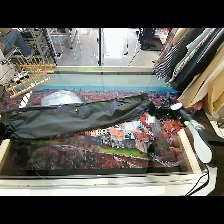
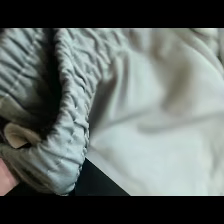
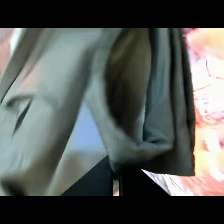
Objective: Fold the clothes and pants, and hang the long-sleeved shirts on hangers.
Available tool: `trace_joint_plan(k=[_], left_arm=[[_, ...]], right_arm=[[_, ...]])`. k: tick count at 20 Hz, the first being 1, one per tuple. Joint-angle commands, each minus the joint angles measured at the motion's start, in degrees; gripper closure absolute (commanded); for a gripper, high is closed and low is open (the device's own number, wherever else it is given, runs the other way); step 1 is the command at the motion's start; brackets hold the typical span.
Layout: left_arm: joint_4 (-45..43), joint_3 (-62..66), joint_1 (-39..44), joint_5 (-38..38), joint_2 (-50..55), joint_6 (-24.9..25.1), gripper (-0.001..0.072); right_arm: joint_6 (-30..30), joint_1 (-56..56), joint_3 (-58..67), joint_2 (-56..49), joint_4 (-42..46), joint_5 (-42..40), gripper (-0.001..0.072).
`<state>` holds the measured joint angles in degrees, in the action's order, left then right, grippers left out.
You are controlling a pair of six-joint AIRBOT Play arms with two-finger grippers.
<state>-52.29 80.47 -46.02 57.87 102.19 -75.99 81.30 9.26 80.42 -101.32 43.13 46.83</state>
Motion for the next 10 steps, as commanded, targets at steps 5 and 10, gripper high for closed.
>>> trace_joint_plan(k=[5,10], left_arm=[[-31.2,9.9,0.9,22.9,-3.3,2.8,0.0696],[-37.4,7.4,-0.5,24.9,-4.4,1.4,0.0512]], right_arm=[[-4.0,1.7,-18.8,21.0,26.7,31.6,0.0690],[-3.9,3.5,-44.1,41.8,25.2,30.2,0.0387]])
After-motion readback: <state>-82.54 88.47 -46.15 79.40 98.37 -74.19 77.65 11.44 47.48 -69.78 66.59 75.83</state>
